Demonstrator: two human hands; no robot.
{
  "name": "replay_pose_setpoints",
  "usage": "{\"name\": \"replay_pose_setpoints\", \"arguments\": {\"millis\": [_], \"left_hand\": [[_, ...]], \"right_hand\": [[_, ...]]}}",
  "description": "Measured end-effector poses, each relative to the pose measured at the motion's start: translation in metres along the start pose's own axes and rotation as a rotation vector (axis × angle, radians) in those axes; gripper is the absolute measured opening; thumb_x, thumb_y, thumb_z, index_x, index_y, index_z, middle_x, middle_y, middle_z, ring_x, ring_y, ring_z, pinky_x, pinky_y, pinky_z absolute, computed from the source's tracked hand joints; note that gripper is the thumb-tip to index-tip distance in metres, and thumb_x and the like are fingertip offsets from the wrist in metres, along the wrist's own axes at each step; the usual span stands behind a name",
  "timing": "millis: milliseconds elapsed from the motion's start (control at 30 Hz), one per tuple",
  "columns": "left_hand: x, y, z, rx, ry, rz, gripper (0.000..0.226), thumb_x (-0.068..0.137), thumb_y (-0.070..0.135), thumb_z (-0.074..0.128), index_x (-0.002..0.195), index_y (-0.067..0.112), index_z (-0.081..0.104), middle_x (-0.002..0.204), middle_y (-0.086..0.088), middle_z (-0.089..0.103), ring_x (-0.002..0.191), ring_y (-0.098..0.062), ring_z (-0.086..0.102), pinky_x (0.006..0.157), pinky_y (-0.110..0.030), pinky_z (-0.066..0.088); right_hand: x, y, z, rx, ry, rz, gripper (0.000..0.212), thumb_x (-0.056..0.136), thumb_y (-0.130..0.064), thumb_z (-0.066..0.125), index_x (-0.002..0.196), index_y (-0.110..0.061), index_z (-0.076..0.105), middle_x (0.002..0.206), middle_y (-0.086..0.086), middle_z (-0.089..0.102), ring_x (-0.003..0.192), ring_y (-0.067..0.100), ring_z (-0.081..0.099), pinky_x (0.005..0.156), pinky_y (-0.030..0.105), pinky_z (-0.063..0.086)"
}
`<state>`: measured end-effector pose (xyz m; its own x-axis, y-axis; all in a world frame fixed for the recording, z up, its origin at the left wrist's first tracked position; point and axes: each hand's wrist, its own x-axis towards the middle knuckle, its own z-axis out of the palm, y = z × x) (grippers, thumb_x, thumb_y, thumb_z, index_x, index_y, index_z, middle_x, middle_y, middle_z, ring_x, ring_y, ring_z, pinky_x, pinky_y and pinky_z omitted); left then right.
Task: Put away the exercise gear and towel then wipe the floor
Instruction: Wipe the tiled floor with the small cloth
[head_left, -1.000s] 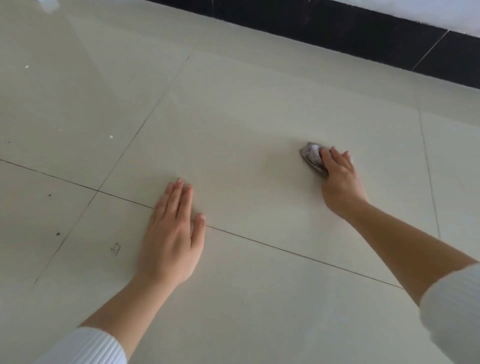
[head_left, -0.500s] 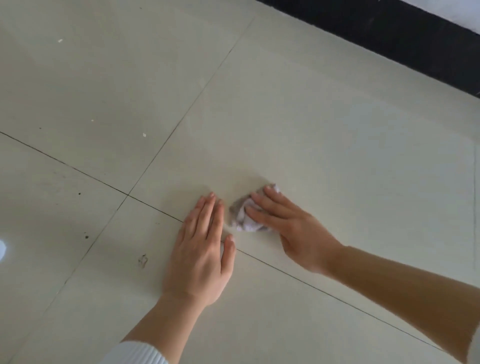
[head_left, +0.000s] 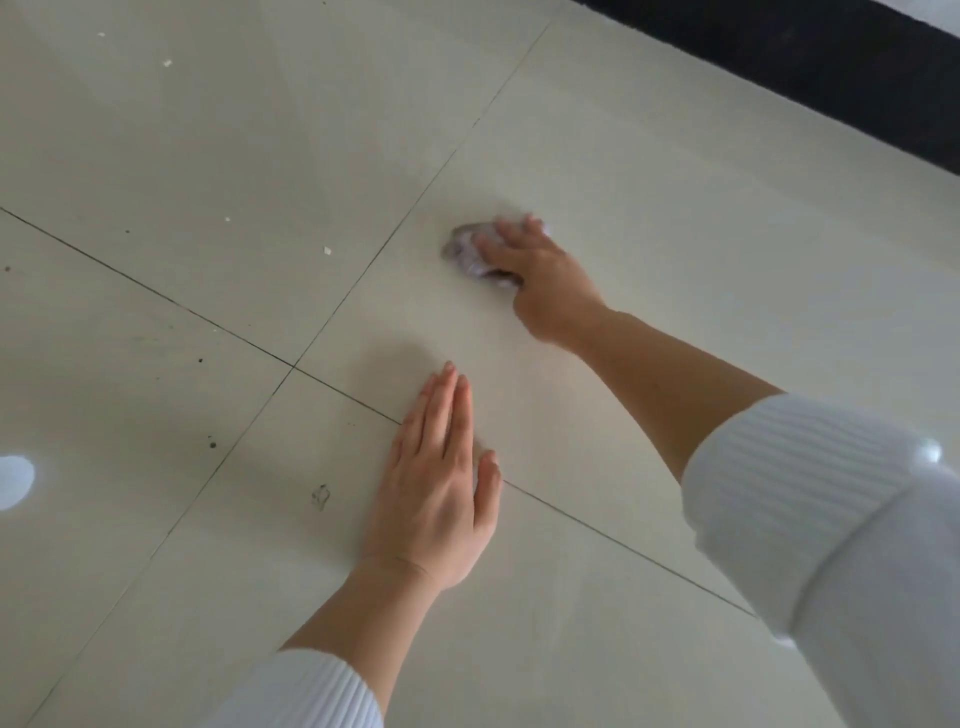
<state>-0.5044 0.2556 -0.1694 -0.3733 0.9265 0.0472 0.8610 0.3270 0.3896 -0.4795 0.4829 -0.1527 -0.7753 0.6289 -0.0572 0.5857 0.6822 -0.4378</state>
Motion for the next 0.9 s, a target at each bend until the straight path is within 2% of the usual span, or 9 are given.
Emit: {"name": "replay_pose_setpoints", "arguments": {"millis": [133, 300, 400, 533, 600, 667, 733, 800, 900], "left_hand": [[0.000, 0.000, 0.000, -0.087, 0.047, -0.020, 0.064, 0.091, 0.023, 0.028, 0.146, -0.009, 0.022, 0.154, -0.023, 0.022, 0.141, -0.028, 0.017, 0.116, -0.032, 0.012], [0.001, -0.003, 0.000, -0.036, 0.011, 0.009, 0.060, 0.090, 0.021, 0.020, 0.138, -0.012, 0.036, 0.145, -0.027, 0.036, 0.138, -0.035, 0.028, 0.117, -0.036, 0.020], [0.002, -0.003, -0.001, 0.063, -0.013, 0.060, 0.057, 0.092, 0.018, 0.023, 0.137, -0.015, 0.036, 0.144, -0.032, 0.037, 0.137, -0.041, 0.030, 0.117, -0.040, 0.020], [-0.013, 0.010, -0.011, 0.196, -0.148, 0.027, 0.057, 0.099, 0.022, 0.027, 0.147, -0.007, 0.018, 0.156, -0.023, 0.017, 0.147, -0.031, 0.010, 0.121, -0.037, 0.007], [-0.041, 0.017, -0.014, 0.218, -0.172, 0.048, 0.057, 0.099, 0.025, 0.026, 0.148, -0.003, 0.019, 0.158, -0.017, 0.016, 0.148, -0.027, 0.008, 0.120, -0.038, 0.008], [-0.078, 0.020, -0.015, 0.228, -0.186, 0.115, 0.055, 0.098, 0.026, 0.024, 0.146, -0.001, 0.028, 0.156, -0.014, 0.024, 0.147, -0.026, 0.015, 0.118, -0.039, 0.013], [-0.113, 0.017, -0.015, 0.242, -0.183, 0.178, 0.057, 0.094, 0.028, 0.023, 0.141, 0.000, 0.041, 0.151, -0.015, 0.037, 0.142, -0.027, 0.030, 0.115, -0.040, 0.021], [-0.140, 0.010, -0.018, 0.251, -0.186, 0.188, 0.056, 0.093, 0.028, 0.026, 0.138, 0.000, 0.046, 0.147, -0.015, 0.042, 0.138, -0.029, 0.038, 0.113, -0.039, 0.023], [-0.171, 0.000, -0.023, 0.267, -0.202, 0.144, 0.057, 0.095, 0.030, 0.027, 0.139, 0.000, 0.045, 0.147, -0.017, 0.042, 0.134, -0.031, 0.043, 0.110, -0.037, 0.020]], "right_hand": [[-0.077, -0.007, 0.003, 0.027, -0.118, -0.176, 0.070, 0.084, 0.017, 0.039, 0.142, -0.023, 0.045, 0.155, 0.000, 0.029, 0.147, 0.021, 0.013, 0.117, 0.030, 0.019], [-0.186, -0.009, 0.012, 0.021, -0.036, -0.025, 0.080, 0.079, 0.020, 0.037, 0.142, -0.030, 0.043, 0.155, -0.010, 0.028, 0.147, 0.013, 0.013, 0.117, 0.024, 0.017], [-0.246, -0.032, 0.033, 0.038, 0.006, -0.015, 0.081, 0.074, 0.021, 0.045, 0.140, -0.027, 0.048, 0.152, -0.006, 0.034, 0.145, 0.019, 0.019, 0.117, 0.033, 0.021], [-0.347, -0.073, 0.067, -0.030, -0.069, -0.205, 0.082, 0.064, 0.013, 0.048, 0.136, -0.026, 0.052, 0.150, -0.001, 0.040, 0.142, 0.026, 0.026, 0.112, 0.045, 0.029], [-0.391, -0.092, 0.072, -0.056, -0.119, -0.392, 0.068, 0.076, 0.000, 0.039, 0.135, -0.032, 0.052, 0.149, -0.006, 0.041, 0.142, 0.022, 0.028, 0.114, 0.038, 0.030], [-0.421, -0.099, 0.066, -0.147, -0.194, -0.530, 0.053, 0.099, -0.012, 0.023, 0.129, -0.041, 0.056, 0.144, -0.013, 0.046, 0.139, 0.016, 0.035, 0.113, 0.029, 0.031], [-0.434, -0.087, 0.054, -0.231, -0.201, -0.609, 0.053, 0.102, -0.012, 0.019, 0.129, -0.036, 0.058, 0.144, -0.012, 0.047, 0.139, 0.015, 0.036, 0.115, 0.027, 0.026], [-0.433, -0.056, 0.047, -0.192, -0.170, -0.497, 0.060, 0.085, -0.001, 0.031, 0.136, -0.022, 0.052, 0.149, -0.003, 0.042, 0.141, 0.019, 0.031, 0.116, 0.029, 0.023], [-0.407, 0.006, 0.024, -0.035, 0.106, 0.048, 0.078, 0.068, 0.009, 0.026, 0.140, -0.015, 0.044, 0.149, 0.003, 0.038, 0.139, 0.030, 0.034, 0.117, 0.026, 0.016]]}}
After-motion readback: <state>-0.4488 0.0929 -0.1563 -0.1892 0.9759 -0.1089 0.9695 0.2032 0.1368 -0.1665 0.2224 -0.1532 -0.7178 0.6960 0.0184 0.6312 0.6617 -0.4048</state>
